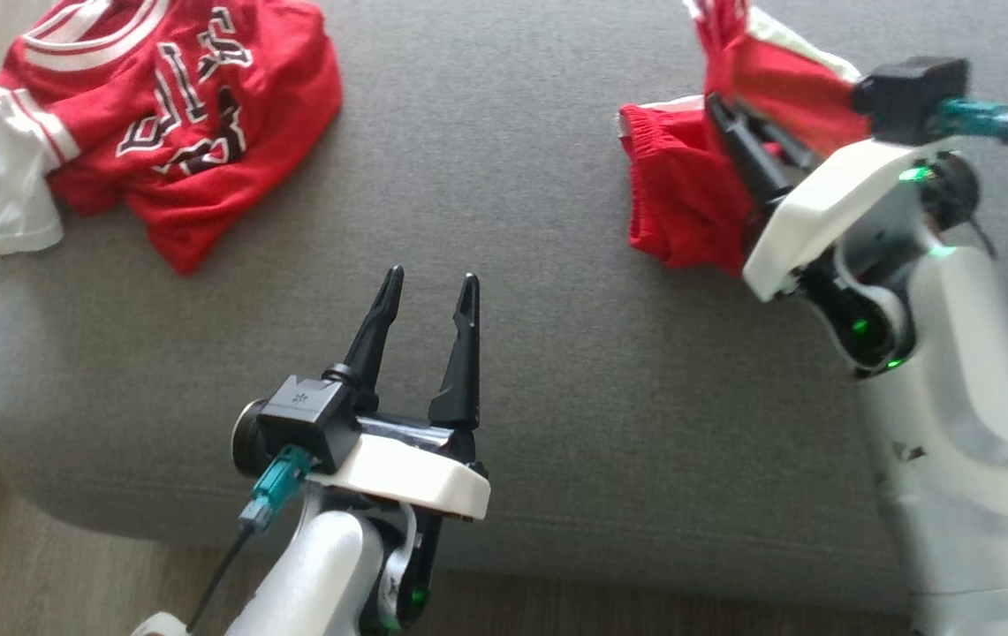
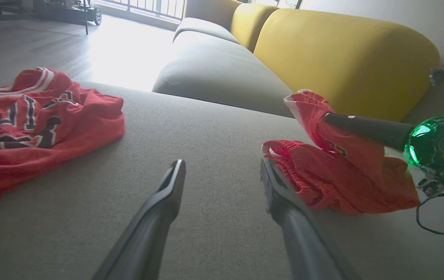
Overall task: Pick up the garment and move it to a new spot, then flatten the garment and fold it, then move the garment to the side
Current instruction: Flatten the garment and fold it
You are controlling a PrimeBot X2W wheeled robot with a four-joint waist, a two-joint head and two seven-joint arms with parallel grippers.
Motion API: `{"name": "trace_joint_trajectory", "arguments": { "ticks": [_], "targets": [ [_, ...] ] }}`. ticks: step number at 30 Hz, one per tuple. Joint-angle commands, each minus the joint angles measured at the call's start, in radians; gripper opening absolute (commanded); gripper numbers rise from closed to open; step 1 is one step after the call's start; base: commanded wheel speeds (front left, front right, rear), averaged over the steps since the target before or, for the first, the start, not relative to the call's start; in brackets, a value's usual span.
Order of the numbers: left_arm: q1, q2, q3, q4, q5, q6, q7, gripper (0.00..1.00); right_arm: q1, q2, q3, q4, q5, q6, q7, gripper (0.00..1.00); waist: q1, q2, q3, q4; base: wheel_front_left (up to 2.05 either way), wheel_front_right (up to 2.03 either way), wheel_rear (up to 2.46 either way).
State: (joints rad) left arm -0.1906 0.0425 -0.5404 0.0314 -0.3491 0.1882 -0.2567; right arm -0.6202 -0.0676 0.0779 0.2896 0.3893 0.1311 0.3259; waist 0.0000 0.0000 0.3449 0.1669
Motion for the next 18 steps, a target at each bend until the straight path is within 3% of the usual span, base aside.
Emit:
{"name": "trace_joint_trajectory", "arguments": {
  "ticks": [1, 11, 12, 13, 14, 18],
  "targets": [
    [-0.029, 0.008, 0.020, -0.035, -0.006, 0.008, -0.005, 1.00, 0.000, 0.017, 0.051, -0.022, 0.016, 0.000, -0.011, 0.00, 0.0000, 0.0000, -0.002, 0.014, 0.00, 0.00, 0.00],
    [-0.025, 0.008, 0.015, -0.038, -0.017, 0.015, -0.005, 1.00, 0.051, 0.017, 0.145, 0.042, 0.044, 0.000, -0.017, 0.00, 0.0000, 0.0000, -0.010, 0.033, 0.00, 0.00, 0.00],
    [-0.025, 0.008, 0.015, -0.038, -0.018, 0.015, -0.005, 1.00, 0.056, 0.017, 0.154, 0.048, 0.053, 0.000, -0.019, 0.15, 0.0000, 0.0000, -0.012, 0.033, 0.00, 0.00, 0.00],
    [-0.024, 0.008, 0.015, -0.038, -0.017, 0.016, -0.005, 1.00, 0.061, 0.017, 0.164, 0.051, 0.062, 0.000, -0.021, 0.78, 0.0000, 0.0000, -0.014, 0.032, 0.00, 0.00, 0.00],
    [-0.023, 0.008, 0.016, -0.037, -0.017, 0.016, -0.005, 1.00, 0.065, 0.017, 0.172, 0.050, 0.073, 0.000, -0.025, 1.00, 0.0000, 0.0000, -0.017, 0.031, 0.00, 0.00, 0.00],
    [-0.016, 0.008, 0.026, -0.034, -0.009, 0.016, -0.005, 1.00, 0.082, 0.017, 0.171, 0.004, 0.124, 0.000, -0.057, 1.00, 0.0000, 0.0000, -0.029, 0.017, 0.00, 0.00, 0.00]
  ]
}}
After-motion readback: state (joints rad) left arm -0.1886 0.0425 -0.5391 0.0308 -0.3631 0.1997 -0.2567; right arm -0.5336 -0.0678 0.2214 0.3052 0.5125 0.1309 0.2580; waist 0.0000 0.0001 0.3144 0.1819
